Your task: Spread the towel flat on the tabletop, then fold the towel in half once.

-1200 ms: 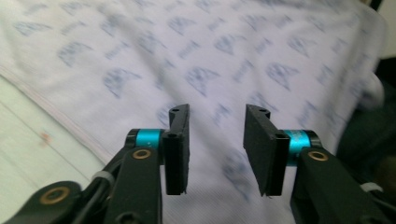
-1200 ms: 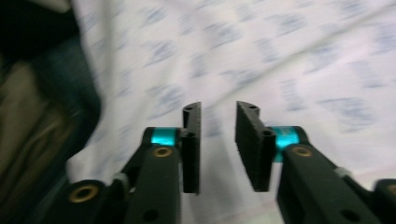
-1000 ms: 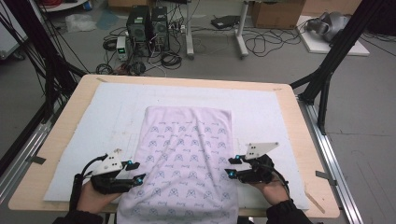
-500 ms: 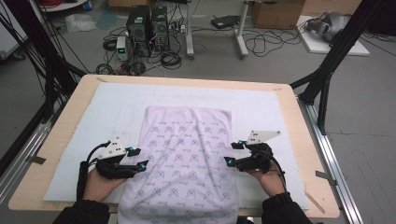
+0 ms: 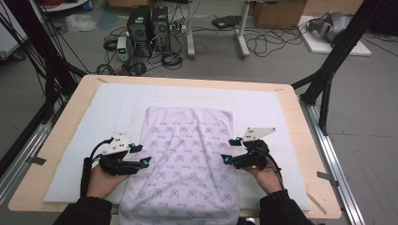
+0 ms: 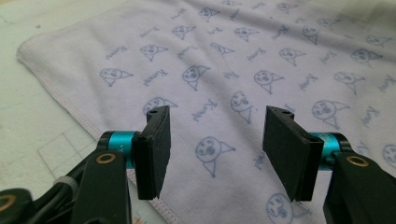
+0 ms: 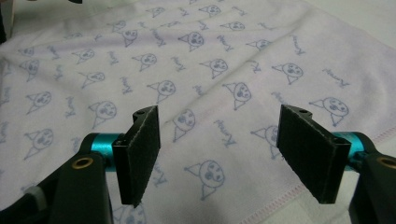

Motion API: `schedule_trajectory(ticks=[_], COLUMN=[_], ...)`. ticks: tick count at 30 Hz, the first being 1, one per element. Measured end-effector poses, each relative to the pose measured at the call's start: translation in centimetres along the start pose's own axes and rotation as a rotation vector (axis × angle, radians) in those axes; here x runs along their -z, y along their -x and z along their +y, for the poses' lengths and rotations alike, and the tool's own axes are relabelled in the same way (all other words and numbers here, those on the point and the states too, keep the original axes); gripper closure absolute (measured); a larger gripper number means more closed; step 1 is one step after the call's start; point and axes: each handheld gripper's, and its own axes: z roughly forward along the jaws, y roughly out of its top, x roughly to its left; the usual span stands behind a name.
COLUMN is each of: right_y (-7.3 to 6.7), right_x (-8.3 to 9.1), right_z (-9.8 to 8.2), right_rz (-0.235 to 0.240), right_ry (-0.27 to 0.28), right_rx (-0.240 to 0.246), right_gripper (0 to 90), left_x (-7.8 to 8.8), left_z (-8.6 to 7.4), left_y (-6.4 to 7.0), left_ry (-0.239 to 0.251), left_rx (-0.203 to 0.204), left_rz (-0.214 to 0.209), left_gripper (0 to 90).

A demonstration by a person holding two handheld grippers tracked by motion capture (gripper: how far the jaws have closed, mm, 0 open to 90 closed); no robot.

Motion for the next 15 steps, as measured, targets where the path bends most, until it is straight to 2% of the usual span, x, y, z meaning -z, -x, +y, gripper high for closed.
schedule_trajectory(ticks=[15], right_y=[-0.25], right_x=[-0.67], right_z=[-0.04], right_rz=[0.007], right_ry=[-0.033], right_rx=[0.01], right_gripper=[27.5], left_x=[0.03], left_z=[-0.1], left_y=[-0.12], left_ry=[-0.007], left_rx=[-0.007], left_rz=[-0.001], left_gripper=[42.1])
